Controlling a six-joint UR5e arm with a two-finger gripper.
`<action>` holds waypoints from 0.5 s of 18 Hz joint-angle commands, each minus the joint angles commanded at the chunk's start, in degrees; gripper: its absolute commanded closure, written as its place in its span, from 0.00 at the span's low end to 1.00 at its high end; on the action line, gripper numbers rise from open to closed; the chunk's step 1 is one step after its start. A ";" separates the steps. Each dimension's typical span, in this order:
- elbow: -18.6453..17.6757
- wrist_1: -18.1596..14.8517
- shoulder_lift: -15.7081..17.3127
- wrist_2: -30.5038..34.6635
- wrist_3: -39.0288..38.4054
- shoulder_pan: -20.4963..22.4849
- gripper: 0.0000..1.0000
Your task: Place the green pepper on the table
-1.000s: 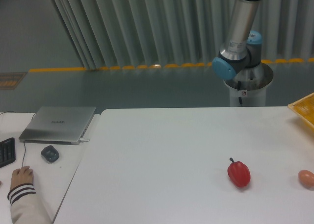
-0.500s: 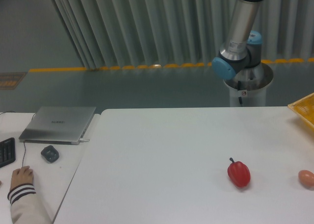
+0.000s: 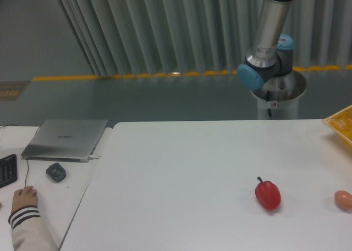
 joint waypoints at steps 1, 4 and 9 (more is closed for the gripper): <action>0.00 -0.71 0.97 -0.09 -0.17 -0.17 0.63; 0.00 -2.12 3.34 -1.75 -3.32 -2.62 0.62; 0.18 -2.39 4.84 -5.45 -16.41 -8.95 0.61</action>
